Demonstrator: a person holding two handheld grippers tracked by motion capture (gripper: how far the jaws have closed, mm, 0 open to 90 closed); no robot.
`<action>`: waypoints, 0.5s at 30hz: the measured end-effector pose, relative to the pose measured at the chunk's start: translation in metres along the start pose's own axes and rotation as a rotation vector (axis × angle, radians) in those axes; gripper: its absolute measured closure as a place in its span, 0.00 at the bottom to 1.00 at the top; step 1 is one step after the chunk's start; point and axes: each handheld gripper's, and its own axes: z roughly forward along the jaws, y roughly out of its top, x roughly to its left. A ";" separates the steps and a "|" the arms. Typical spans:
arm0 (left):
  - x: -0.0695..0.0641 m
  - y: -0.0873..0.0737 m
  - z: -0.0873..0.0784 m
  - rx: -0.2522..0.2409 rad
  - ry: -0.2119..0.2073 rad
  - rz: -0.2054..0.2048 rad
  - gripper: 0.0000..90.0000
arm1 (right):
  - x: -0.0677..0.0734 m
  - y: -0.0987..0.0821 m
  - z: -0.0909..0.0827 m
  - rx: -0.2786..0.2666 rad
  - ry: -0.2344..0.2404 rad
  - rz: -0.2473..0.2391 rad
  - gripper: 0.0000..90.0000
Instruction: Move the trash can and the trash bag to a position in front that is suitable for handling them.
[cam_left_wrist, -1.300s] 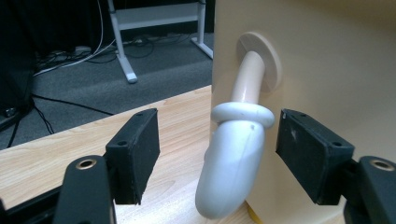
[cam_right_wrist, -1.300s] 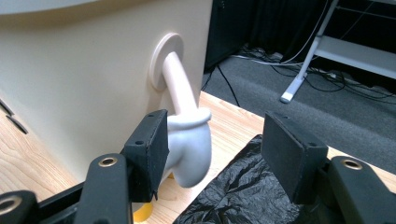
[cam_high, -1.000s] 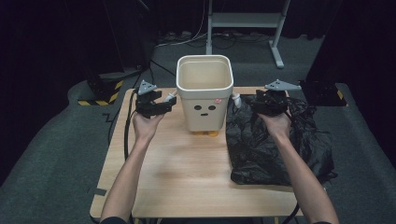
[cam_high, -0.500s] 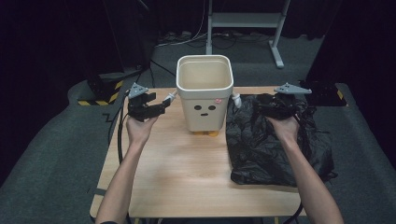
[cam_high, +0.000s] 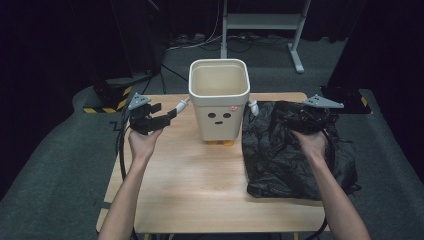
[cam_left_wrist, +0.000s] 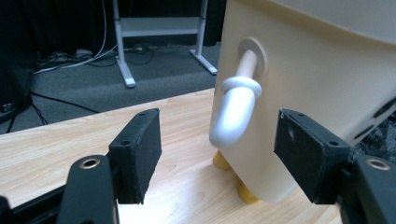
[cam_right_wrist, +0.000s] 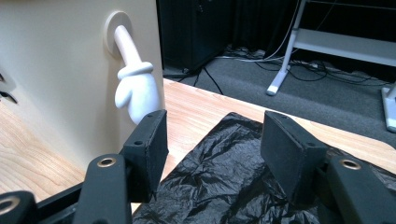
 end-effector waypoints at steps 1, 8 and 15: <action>0.000 -0.001 -0.001 0.003 0.002 0.003 0.35 | 0.000 -0.001 -0.001 0.000 -0.001 -0.001 0.46; 0.003 -0.008 -0.006 0.017 0.016 0.009 0.35 | -0.004 -0.006 -0.009 -0.006 -0.003 0.011 0.46; 0.001 -0.015 -0.012 0.021 0.023 0.019 0.35 | -0.005 -0.012 -0.016 -0.021 -0.011 0.025 0.45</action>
